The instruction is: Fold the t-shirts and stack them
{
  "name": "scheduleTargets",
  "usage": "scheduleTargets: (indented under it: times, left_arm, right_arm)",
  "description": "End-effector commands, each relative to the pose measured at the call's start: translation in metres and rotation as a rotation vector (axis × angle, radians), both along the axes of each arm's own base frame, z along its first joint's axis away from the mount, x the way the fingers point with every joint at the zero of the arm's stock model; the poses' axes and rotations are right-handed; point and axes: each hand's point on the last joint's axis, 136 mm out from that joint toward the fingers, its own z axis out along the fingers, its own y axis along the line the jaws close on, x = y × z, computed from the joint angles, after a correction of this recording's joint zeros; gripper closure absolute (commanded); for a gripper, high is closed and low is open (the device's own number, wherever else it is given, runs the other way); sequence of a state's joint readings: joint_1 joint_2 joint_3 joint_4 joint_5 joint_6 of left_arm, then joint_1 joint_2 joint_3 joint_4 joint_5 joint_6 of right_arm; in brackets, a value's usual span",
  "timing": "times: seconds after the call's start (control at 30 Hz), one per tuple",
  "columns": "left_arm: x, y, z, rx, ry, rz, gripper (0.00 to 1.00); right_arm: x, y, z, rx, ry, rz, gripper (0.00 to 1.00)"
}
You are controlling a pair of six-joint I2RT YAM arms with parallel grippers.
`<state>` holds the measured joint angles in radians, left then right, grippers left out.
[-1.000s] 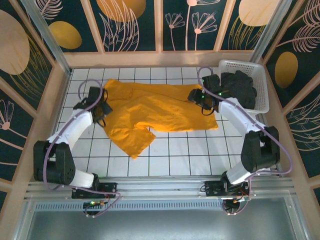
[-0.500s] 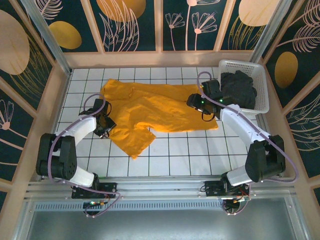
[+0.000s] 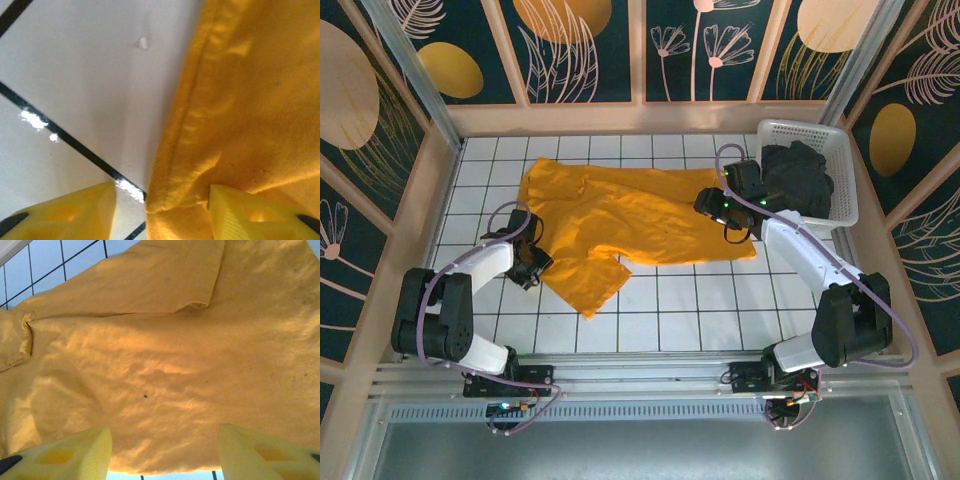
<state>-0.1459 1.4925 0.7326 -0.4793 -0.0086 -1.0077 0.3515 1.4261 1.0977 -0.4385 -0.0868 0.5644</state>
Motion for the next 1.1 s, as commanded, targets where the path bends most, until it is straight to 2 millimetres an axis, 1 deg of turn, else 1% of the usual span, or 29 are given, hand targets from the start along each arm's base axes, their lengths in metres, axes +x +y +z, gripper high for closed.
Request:
scheduleTargets:
  times: [0.0,0.03,0.1,0.17,0.27,0.43,0.47,0.53,0.63,0.73,0.77,0.8,0.9,1.07]
  left_arm:
    - [0.014,-0.008,-0.006,-0.045,-0.039,0.023,0.65]
    - [0.018,-0.007,-0.005,-0.037,-0.048,0.025,0.73]
    - [0.024,-0.002,-0.003,-0.011,-0.063,0.036,0.84]
    - [0.028,0.010,0.004,0.063,-0.071,0.040,0.99]
    - [0.029,0.038,0.021,0.208,-0.076,0.059,1.00]
    - [0.019,0.088,0.061,0.394,-0.129,0.150,1.00]
    - [0.017,0.096,0.067,0.415,-0.144,0.168,1.00]
    - [0.018,0.105,0.080,0.446,-0.187,0.182,1.00]
    - [0.024,0.103,0.088,0.437,-0.233,0.165,1.00]
    - [0.027,0.099,0.085,0.413,-0.224,0.147,1.00]
    - [0.027,0.098,0.084,0.405,-0.222,0.146,1.00]
    - [0.026,0.096,0.083,0.397,-0.222,0.144,1.00]
    - [0.025,0.094,0.081,0.384,-0.221,0.144,1.00]
    - [0.025,0.094,0.085,0.380,-0.228,0.139,1.00]
  right_arm:
    - [-0.006,-0.001,-0.004,0.005,0.012,-0.018,0.42]
    - [-0.006,-0.002,-0.006,0.004,0.015,-0.023,0.43]
    - [-0.010,-0.004,-0.008,0.001,0.020,-0.028,0.43]
    - [-0.015,-0.009,-0.013,-0.012,0.028,-0.042,0.44]
    - [-0.026,-0.023,-0.023,-0.054,0.046,-0.083,0.47]
    - [-0.048,-0.054,-0.052,-0.131,0.137,-0.176,0.47]
    - [-0.052,-0.056,-0.058,-0.139,0.155,-0.179,0.46]
    - [-0.057,-0.057,-0.071,-0.150,0.188,-0.158,0.44]
    - [-0.064,-0.051,-0.097,-0.194,0.268,-0.095,0.42]
    - [-0.079,-0.045,-0.116,-0.222,0.354,-0.059,0.42]
    - [-0.084,-0.043,-0.118,-0.229,0.365,-0.048,0.42]
    - [-0.090,-0.035,-0.118,-0.218,0.377,-0.018,0.41]
    - [-0.110,-0.022,-0.119,-0.235,0.415,0.048,0.40]
    - [-0.145,-0.015,-0.134,-0.291,0.498,0.102,0.40]
